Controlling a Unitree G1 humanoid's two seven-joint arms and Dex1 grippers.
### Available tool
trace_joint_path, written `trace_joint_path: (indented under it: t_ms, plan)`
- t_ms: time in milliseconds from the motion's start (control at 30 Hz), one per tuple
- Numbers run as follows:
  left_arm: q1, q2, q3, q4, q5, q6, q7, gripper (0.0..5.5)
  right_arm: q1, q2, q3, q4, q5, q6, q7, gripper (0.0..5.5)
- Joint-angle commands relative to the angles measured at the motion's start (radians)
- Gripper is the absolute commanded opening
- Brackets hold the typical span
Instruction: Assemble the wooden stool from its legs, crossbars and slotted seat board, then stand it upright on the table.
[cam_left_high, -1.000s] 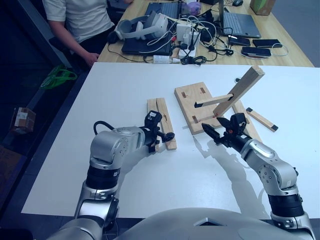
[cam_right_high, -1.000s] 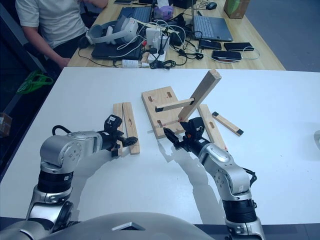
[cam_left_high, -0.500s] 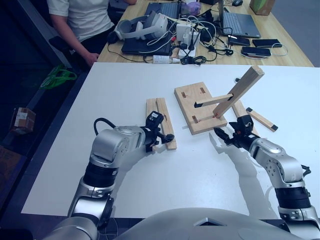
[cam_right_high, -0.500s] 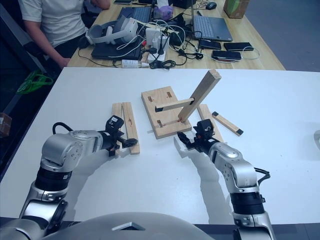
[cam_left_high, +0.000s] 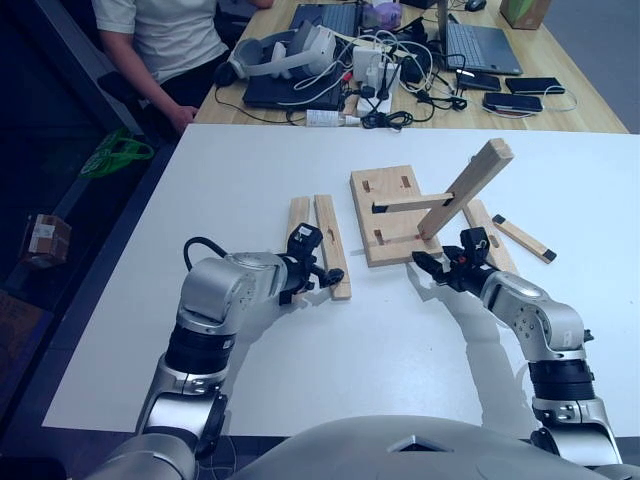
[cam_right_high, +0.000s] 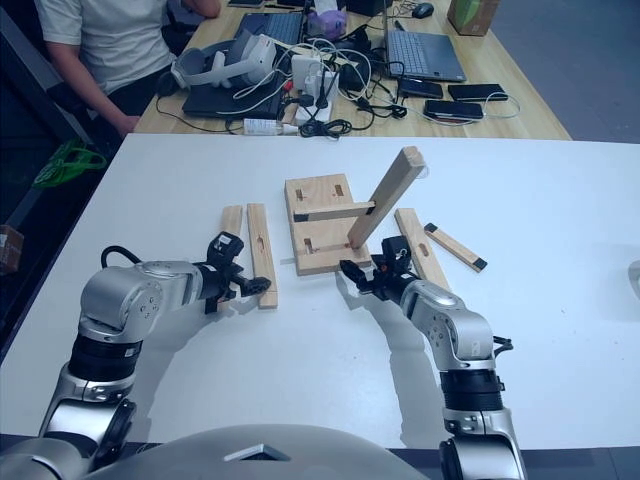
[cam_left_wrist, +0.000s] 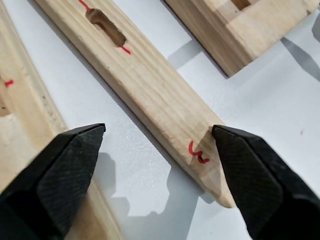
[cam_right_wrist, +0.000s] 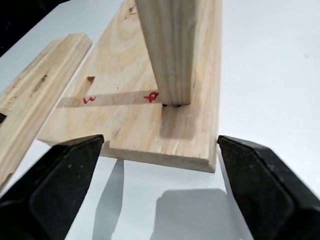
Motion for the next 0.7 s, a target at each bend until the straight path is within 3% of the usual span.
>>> trace_joint_path:
  t_ms: [33, 233, 367, 700]
  plan:
    - [-0.025, -0.037, 0.049, 0.005, 0.01, 0.022, 0.03, 3.99, 0.009, 0.003, 0.004, -0.035, 0.008, 0.032, 0.007, 4.27]
    - [-0.053, -0.181, 0.116, 0.017, 0.016, 0.068, 0.105, 3.99, 0.015, -0.021, -0.012, -0.051, 0.001, 0.052, 0.015, 4.27]
    - [-0.034, -0.218, 0.114, 0.034, 0.036, 0.088, 0.139, 3.99, 0.016, -0.02, -0.015, -0.055, -0.001, 0.056, 0.014, 4.27]
    - [0.03, -0.066, -0.041, 0.036, 0.102, 0.005, 0.126, 3.99, 0.012, -0.007, -0.022, -0.065, -0.002, 0.058, 0.007, 4.27]
